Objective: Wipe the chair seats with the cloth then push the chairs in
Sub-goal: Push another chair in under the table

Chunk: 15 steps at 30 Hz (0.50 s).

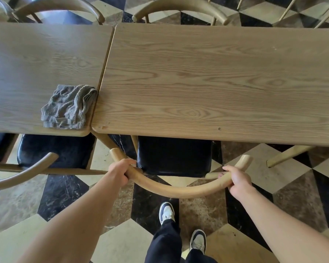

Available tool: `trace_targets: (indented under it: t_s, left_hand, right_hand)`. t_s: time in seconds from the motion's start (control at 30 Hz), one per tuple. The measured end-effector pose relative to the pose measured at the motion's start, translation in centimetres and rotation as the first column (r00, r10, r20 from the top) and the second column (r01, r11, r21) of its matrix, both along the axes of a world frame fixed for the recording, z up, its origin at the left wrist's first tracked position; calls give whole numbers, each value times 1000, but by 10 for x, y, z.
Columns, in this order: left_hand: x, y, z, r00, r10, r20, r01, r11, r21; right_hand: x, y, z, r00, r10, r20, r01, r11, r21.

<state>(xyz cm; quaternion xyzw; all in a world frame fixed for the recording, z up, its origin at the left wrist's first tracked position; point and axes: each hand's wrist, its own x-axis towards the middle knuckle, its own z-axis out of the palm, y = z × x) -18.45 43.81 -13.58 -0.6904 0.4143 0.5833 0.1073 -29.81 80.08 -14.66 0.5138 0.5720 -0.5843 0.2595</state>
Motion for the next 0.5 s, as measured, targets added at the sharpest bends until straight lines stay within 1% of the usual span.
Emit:
trace_targets:
  t_s: [0.13,0.23,0.33,0.43,0.5]
  left_hand:
    - [12,1,3,998,4,-67,-4,1000,9]
    - [26,5,6,996,-21,-86,23,1000,16]
    - [36,10,10,994,-30,-106,32,999,19]
    - [42,13,15,991,-41,-128,45,999,29]
    - [45,19,21,990,-44,-134,46,999,11]
  right_hand:
    - [7,-3,4,996,83,16,-84,995,61]
    - [18,-4,10,993,117,24,-117,993,30]
    - [31,-5,15,982,184,43,-184,983,-5]
    - [43,-10,17,979,204,7,-203,978,-46]
    - [51,-12,19,974,228,-12,-228,973,-46]
